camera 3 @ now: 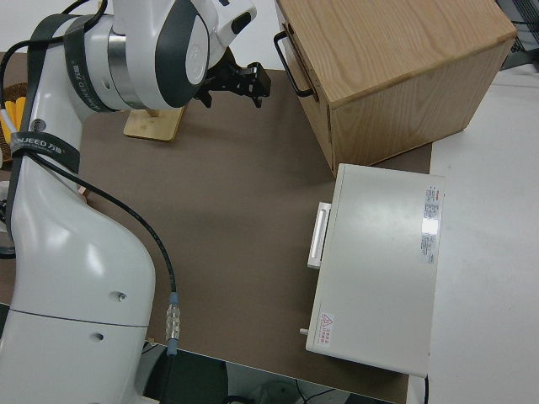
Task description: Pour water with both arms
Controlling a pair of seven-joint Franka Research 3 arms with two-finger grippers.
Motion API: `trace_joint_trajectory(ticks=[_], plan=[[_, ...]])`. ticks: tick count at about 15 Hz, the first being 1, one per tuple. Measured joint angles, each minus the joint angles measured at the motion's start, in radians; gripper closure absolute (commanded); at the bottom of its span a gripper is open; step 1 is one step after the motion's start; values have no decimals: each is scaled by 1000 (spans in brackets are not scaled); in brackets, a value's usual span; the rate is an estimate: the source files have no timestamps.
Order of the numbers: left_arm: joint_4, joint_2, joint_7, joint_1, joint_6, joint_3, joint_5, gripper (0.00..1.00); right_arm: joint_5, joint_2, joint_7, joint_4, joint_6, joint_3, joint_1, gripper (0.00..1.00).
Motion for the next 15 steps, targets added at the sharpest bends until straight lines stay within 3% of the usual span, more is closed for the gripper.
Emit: trace_joint_trajectory(ticks=[7, 15], plan=[[0, -23, -9, 0, 13, -2, 0, 1000, 0, 0, 0, 0, 0, 0, 0, 11], [-149, -135, -15, -1, 213, -6, -38, 1000, 0, 0, 0, 0, 0, 0, 0, 11]])
